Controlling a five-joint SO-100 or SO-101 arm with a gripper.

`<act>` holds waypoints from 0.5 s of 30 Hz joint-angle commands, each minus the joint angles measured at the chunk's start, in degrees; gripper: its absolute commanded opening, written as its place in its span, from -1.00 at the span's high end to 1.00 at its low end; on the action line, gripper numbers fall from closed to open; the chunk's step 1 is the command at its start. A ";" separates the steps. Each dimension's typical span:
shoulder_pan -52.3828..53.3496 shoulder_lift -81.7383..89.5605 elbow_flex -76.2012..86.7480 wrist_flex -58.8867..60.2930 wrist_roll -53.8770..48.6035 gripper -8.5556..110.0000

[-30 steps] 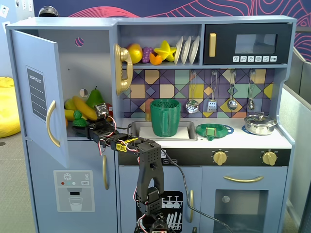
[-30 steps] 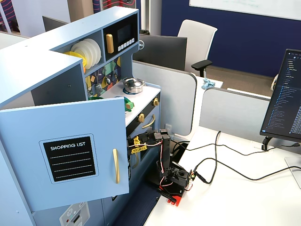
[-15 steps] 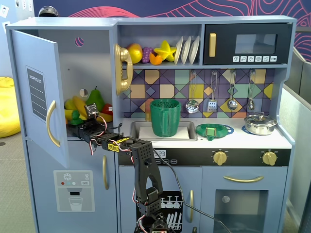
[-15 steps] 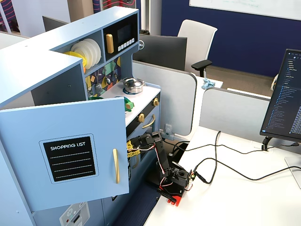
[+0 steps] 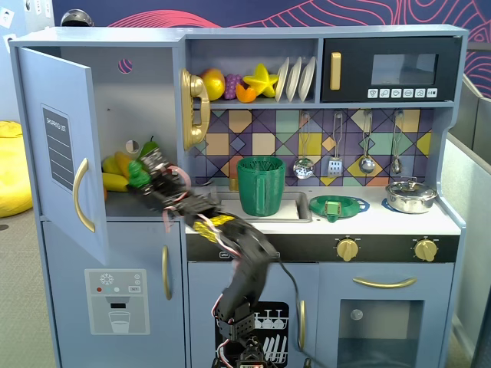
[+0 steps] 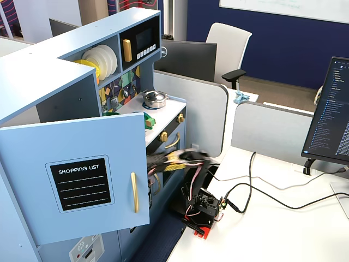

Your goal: Pick up the green pineapple from the left cabinet and place it in the green recipient

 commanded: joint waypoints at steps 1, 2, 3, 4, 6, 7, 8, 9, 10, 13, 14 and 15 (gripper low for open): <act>-1.85 22.41 2.20 11.51 -1.67 0.86; -2.02 25.58 2.81 13.01 -1.93 0.86; -2.02 28.39 2.81 15.56 -2.29 0.86; -1.58 30.76 2.64 17.31 -2.46 0.86; 0.62 34.72 2.02 20.30 -2.81 0.86; 2.37 36.12 1.67 21.45 -2.81 0.86; 5.10 37.09 0.88 23.20 -2.11 0.86; 7.82 37.79 -0.35 25.31 -1.14 0.86; 10.63 38.06 -1.41 27.07 0.00 0.86; 20.74 36.56 -3.69 27.86 3.25 0.86; 23.91 35.33 -4.13 26.98 4.66 0.86; 27.33 33.75 -4.22 25.66 6.15 0.86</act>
